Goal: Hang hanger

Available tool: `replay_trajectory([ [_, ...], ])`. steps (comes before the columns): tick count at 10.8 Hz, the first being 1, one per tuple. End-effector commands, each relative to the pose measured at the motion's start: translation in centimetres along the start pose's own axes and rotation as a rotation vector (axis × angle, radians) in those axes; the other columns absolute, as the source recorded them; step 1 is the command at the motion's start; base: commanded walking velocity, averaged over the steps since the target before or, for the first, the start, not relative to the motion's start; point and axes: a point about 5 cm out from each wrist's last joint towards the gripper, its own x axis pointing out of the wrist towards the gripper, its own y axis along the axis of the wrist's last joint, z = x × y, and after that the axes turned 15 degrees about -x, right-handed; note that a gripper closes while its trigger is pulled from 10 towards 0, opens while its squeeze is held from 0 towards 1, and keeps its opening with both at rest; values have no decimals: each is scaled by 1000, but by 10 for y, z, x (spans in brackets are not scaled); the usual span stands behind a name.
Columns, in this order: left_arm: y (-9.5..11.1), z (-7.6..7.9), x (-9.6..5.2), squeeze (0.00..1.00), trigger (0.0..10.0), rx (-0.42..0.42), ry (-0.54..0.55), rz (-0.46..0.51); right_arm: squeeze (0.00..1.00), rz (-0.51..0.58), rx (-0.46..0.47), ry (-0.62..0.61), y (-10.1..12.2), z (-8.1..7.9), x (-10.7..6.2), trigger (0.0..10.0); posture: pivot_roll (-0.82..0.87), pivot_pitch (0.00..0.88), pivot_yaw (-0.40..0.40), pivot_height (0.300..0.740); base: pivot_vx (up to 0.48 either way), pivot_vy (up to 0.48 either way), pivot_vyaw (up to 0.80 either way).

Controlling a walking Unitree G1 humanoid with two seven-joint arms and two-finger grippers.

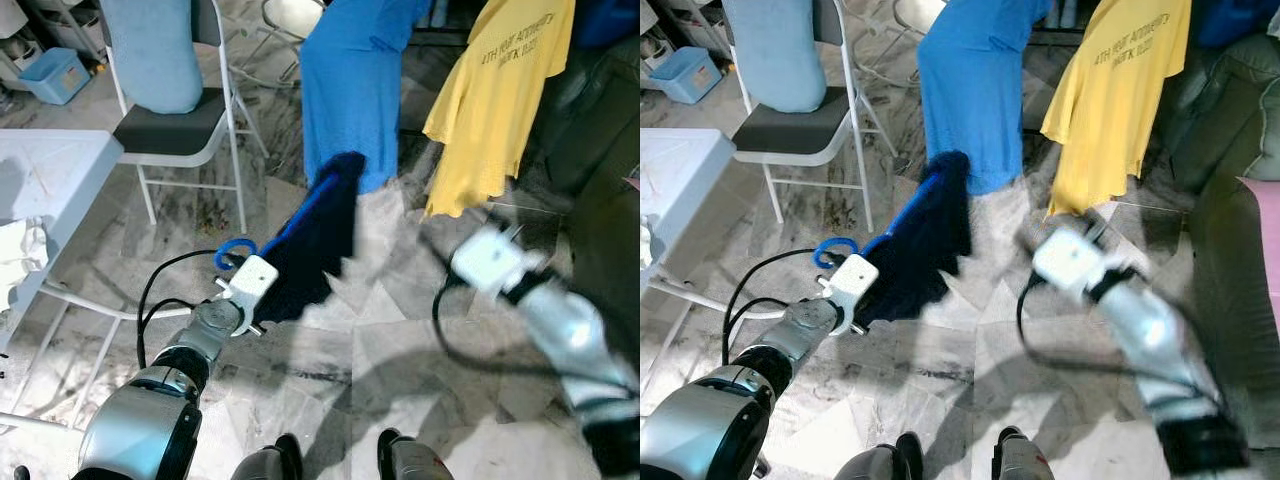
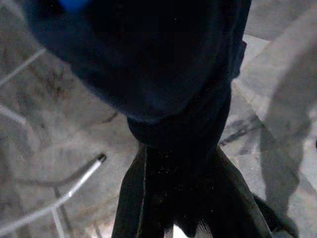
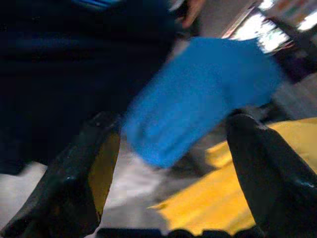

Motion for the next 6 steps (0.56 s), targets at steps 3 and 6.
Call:
replay_trajectory([
  [3, 22, 6, 0, 0, 10000, 195, -96, 87, 0, -6, 41, 114, -5, -10, -14, 10000, -211, 230, 144, 740, 0, 0, 0],
  [6, 24, 7, -2, 0, 10000, 344, -146, 106, 0, -19, 37, 101, -5, -5, -16, 10000, -213, 229, 143, 740, 0, 0, 0],
])
